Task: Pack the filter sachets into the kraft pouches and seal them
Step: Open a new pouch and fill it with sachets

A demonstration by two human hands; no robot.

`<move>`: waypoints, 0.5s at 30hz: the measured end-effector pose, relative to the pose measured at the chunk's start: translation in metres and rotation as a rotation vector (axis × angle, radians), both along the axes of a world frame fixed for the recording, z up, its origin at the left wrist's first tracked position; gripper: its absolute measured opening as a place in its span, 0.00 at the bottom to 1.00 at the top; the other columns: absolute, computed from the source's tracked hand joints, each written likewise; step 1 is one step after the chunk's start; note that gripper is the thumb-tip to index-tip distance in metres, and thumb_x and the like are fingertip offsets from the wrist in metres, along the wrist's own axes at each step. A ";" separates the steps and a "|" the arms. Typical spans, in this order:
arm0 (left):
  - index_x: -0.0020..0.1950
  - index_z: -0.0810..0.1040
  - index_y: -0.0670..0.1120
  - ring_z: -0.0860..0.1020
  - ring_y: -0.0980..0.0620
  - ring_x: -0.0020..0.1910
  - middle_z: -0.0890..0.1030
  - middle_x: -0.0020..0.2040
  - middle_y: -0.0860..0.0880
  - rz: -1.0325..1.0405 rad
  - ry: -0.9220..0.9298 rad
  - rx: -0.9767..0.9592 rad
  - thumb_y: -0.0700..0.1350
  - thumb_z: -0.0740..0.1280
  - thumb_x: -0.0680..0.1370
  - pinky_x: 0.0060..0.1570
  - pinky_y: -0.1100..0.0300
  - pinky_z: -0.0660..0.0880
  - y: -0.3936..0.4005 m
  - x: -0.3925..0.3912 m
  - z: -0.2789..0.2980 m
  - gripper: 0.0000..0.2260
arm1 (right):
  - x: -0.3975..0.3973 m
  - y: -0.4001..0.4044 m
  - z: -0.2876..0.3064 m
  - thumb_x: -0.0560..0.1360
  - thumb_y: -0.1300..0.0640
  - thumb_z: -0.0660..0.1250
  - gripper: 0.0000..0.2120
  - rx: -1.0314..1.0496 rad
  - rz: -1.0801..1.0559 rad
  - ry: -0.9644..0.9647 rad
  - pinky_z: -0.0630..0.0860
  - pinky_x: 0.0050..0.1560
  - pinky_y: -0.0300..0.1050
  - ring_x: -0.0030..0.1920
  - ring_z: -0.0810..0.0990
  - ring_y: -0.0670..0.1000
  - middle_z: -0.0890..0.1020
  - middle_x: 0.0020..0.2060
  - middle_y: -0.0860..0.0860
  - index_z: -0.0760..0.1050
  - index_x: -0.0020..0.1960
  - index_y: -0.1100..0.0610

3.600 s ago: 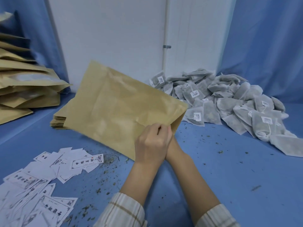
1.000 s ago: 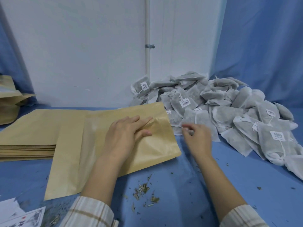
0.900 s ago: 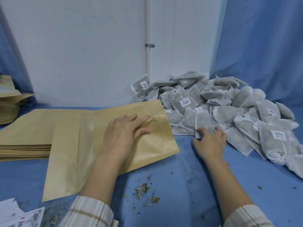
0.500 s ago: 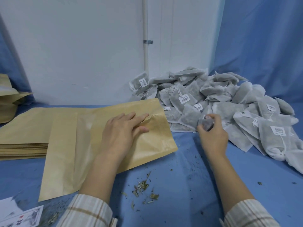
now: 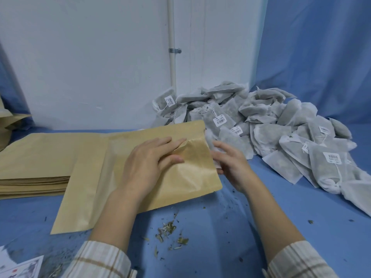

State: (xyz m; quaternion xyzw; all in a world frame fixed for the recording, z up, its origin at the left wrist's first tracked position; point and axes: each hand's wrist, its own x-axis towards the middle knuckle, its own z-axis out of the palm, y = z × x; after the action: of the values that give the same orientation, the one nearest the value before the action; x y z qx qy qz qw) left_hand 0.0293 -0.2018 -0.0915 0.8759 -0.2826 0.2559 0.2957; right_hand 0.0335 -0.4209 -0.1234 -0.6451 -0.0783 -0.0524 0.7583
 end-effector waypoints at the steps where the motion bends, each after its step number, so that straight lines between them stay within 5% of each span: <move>1: 0.62 0.78 0.56 0.69 0.57 0.57 0.81 0.59 0.50 -0.023 -0.005 0.022 0.56 0.64 0.72 0.52 0.74 0.60 -0.003 -0.001 0.000 0.19 | 0.000 0.005 0.001 0.72 0.66 0.67 0.09 -0.179 -0.026 -0.010 0.66 0.29 0.37 0.29 0.72 0.46 0.78 0.32 0.53 0.80 0.43 0.52; 4: 0.61 0.80 0.53 0.72 0.52 0.52 0.83 0.54 0.47 -0.077 -0.026 0.057 0.56 0.62 0.72 0.51 0.60 0.66 -0.011 -0.004 0.002 0.20 | 0.006 0.019 0.002 0.76 0.65 0.60 0.20 -0.690 -0.232 0.026 0.60 0.29 0.36 0.27 0.66 0.45 0.70 0.24 0.48 0.67 0.27 0.53; 7: 0.60 0.80 0.53 0.75 0.51 0.55 0.82 0.56 0.48 -0.081 0.001 0.070 0.55 0.62 0.73 0.52 0.61 0.67 -0.015 -0.006 0.000 0.19 | 0.005 0.024 0.002 0.82 0.58 0.51 0.19 -0.484 -0.159 0.132 0.68 0.26 0.31 0.27 0.76 0.43 0.77 0.26 0.47 0.69 0.35 0.51; 9: 0.60 0.80 0.54 0.76 0.50 0.58 0.81 0.58 0.50 -0.034 0.015 0.069 0.54 0.65 0.73 0.52 0.66 0.65 -0.014 -0.005 -0.002 0.16 | 0.001 0.025 0.009 0.80 0.59 0.57 0.14 -0.367 0.066 0.137 0.72 0.31 0.26 0.32 0.78 0.32 0.81 0.35 0.41 0.75 0.41 0.46; 11: 0.60 0.80 0.55 0.76 0.50 0.60 0.81 0.59 0.50 0.010 0.002 0.054 0.52 0.66 0.74 0.53 0.66 0.64 -0.013 -0.004 -0.003 0.15 | 0.000 0.018 0.003 0.77 0.63 0.63 0.13 -0.303 0.081 0.075 0.75 0.35 0.29 0.36 0.80 0.35 0.83 0.38 0.41 0.80 0.43 0.47; 13: 0.60 0.80 0.54 0.78 0.48 0.57 0.82 0.56 0.50 0.038 -0.034 0.071 0.52 0.65 0.74 0.53 0.60 0.68 -0.013 -0.004 -0.002 0.15 | 0.006 0.008 -0.008 0.77 0.64 0.62 0.11 -0.261 -0.225 0.002 0.77 0.43 0.36 0.41 0.81 0.40 0.84 0.39 0.43 0.82 0.50 0.54; 15: 0.60 0.81 0.52 0.80 0.45 0.52 0.83 0.53 0.48 0.057 -0.074 0.082 0.51 0.65 0.75 0.51 0.53 0.73 -0.013 -0.004 -0.002 0.15 | 0.016 -0.008 -0.024 0.77 0.58 0.60 0.12 -0.632 -0.643 0.012 0.71 0.61 0.45 0.59 0.76 0.48 0.80 0.56 0.49 0.80 0.55 0.52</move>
State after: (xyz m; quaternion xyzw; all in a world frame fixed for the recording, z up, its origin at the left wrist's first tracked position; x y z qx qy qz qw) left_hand 0.0256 -0.2147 -0.0935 0.8850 -0.2783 0.2845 0.2417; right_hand 0.0496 -0.4293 -0.1473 -0.8368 0.1184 -0.2554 0.4696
